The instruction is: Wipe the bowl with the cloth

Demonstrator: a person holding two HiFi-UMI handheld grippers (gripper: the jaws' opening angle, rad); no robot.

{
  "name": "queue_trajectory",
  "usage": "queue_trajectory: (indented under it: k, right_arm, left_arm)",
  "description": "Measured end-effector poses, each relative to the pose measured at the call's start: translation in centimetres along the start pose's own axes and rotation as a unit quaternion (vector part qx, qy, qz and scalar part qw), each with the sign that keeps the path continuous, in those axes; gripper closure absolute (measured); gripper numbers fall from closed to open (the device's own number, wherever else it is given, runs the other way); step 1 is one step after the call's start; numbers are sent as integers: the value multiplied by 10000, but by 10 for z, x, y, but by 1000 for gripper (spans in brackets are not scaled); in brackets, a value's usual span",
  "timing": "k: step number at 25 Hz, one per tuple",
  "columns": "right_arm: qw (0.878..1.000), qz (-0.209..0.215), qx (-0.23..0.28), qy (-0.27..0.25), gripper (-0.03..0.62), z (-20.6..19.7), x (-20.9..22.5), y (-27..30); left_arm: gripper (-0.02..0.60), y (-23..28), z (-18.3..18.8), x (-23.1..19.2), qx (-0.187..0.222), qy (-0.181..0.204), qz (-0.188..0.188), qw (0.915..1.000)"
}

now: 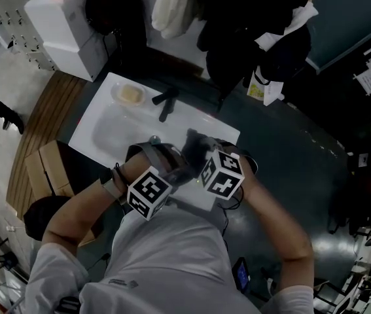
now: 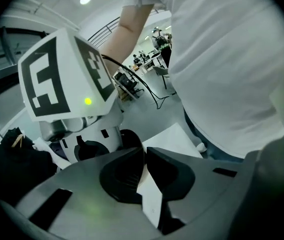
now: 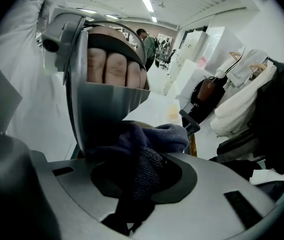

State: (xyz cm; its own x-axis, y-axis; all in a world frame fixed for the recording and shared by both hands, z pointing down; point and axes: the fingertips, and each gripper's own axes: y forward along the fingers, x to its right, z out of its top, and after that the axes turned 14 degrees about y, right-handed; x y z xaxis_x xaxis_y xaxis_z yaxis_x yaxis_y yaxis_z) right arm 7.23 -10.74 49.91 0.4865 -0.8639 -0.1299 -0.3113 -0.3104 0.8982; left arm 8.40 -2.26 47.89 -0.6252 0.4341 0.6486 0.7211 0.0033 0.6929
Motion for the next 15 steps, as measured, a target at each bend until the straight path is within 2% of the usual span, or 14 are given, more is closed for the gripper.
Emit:
queue_trajectory:
  k: [3,8,11,15]
  right_arm:
    - [9995,-150,-246,-162,499,-9,4,-1]
    - [9931,-240,-903,-710,499,-28,5,-3]
    - [9851,-165,-1274,-1140,499,-40,-1,-3]
    - [9784,157,-1411,-1500,499,-50,-12,-8]
  left_arm:
    - [558,0,-1,3,-142,147,-63,9998]
    - [558,7,-4,13,-532,645,-214,9963]
    - [558,7,-5,14,-524,573,-266,9966]
    - [558,5,-9,15,-521,471,-360,9969]
